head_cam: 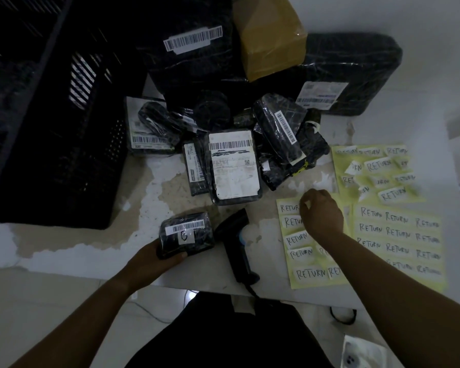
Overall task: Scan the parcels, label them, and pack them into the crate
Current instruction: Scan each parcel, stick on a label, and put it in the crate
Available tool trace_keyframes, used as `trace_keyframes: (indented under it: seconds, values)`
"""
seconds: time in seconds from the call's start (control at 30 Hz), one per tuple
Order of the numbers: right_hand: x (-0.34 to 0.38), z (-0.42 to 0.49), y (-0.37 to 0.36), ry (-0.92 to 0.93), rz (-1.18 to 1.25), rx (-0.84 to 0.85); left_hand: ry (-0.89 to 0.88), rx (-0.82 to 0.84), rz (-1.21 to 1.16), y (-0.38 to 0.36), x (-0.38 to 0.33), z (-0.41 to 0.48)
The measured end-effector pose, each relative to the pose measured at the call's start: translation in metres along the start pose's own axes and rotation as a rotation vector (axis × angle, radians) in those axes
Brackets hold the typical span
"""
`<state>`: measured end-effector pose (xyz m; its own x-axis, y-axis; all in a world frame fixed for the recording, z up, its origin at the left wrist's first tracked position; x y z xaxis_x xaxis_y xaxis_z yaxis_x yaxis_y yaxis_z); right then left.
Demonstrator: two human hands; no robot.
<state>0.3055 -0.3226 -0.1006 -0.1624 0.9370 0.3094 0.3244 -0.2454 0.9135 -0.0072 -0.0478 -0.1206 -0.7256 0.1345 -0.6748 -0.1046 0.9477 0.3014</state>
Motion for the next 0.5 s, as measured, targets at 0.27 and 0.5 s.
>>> trace_keyframes:
  seconds: [0.27, 0.5]
  values:
    - [0.005, -0.004, 0.007, 0.014, -0.116, -0.005, 0.014, 0.017, -0.018, 0.001, -0.003, -0.005]
    - [0.014, -0.005, 0.013, 0.064, -0.094, 0.057, 0.005, 0.038, -0.057, 0.002, -0.008, -0.005]
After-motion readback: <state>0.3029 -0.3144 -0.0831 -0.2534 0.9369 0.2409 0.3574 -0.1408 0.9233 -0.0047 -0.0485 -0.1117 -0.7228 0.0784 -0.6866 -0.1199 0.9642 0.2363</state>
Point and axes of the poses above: each hand's wrist, its own z-axis towards the middle knuckle, its own y-axis out of the back of the hand, x = y × z, the point moved 8 cm from there along z, towards the middle knuckle, and after that the axes turned 6 degrees about -y, right-handed, at the moved point
